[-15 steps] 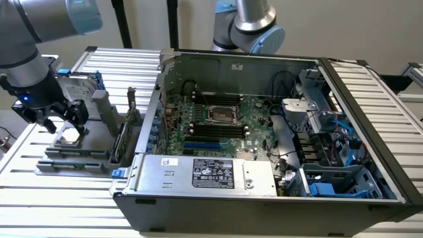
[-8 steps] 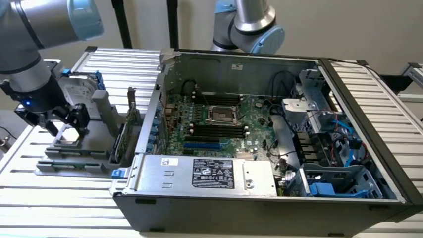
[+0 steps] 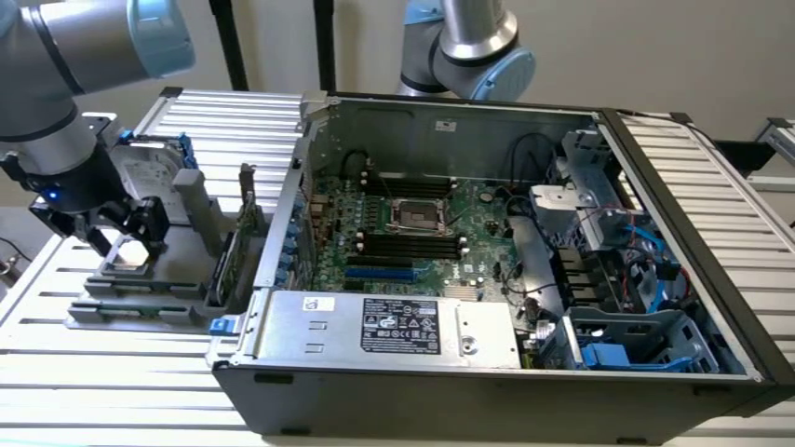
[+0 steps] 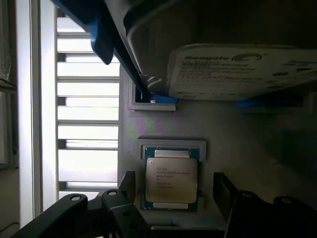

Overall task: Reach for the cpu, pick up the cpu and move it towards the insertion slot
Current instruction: 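Pick up the cpu and move it towards the insertion slot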

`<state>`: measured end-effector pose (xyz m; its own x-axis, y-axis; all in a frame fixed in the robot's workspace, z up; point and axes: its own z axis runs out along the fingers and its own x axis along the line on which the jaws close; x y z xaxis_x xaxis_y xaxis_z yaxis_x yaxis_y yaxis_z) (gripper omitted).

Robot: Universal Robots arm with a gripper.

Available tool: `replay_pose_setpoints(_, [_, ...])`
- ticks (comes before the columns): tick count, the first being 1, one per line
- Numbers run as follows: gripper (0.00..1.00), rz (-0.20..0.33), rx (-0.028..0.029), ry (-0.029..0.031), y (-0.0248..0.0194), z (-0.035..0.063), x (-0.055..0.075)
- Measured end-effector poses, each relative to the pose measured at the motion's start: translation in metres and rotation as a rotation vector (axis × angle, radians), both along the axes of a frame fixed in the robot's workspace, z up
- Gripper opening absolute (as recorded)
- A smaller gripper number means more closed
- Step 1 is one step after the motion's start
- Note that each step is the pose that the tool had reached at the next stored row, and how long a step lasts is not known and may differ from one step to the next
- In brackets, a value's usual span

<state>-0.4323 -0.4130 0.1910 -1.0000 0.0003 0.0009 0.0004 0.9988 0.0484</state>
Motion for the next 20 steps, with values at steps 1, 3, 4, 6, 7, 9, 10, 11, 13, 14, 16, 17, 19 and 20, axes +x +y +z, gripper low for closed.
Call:
replay_pose_setpoints(1, [0.73, 0.0, 0.0, 0.0006, 0.0, -0.0004, -0.0001])
replay_pose_setpoints(3, [0.73, 0.0, 0.0001, 0.0023, 0.0, -0.0011, -0.0002])
replay_pose_setpoints(4, [0.73, 0.0, 0.0, 0.0034, 0.0, -0.0014, -0.0004])
replay_pose_setpoints(6, [0.73, -0.001, 0.0001, 0.0055, 0.0003, -0.002, -0.0005])
replay_pose_setpoints(7, [0.73, -0.001, 0.0, 0.0058, 0.0006, -0.0021, -0.0006])
replay_pose_setpoints(9, [0.73, -0.001, 0.0001, 0.006, 0.0013, -0.0027, -0.0006])
replay_pose_setpoints(10, [0.73, 0.0, 0.0001, 0.0061, 0.0017, -0.0029, -0.0006])
replay_pose_setpoints(11, [0.73, 0.0, 0.0001, 0.0062, 0.002, -0.0031, -0.0006])
replay_pose_setpoints(13, [0.73, 0.0, -0.0001, 0.0071, 0.0022, -0.0034, -0.0007])
replay_pose_setpoints(14, [0.73, -0.001, -0.0001, 0.0073, 0.0023, -0.0036, -0.0008])
replay_pose_setpoints(16, [0.73, 0.0, 0.0, 0.0074, 0.0025, -0.0042, -0.0009])
replay_pose_setpoints(17, [0.73, -0.001, 0.0001, 0.0075, 0.0026, -0.0043, -0.0009])
replay_pose_setpoints(19, [0.71, 0.0, 0.0, 0.0076, 0.0027, -0.0044, -0.0009])
replay_pose_setpoints(20, [0.71, 0.0, 0.0001, 0.0076, 0.0028, -0.0045, -0.0009])
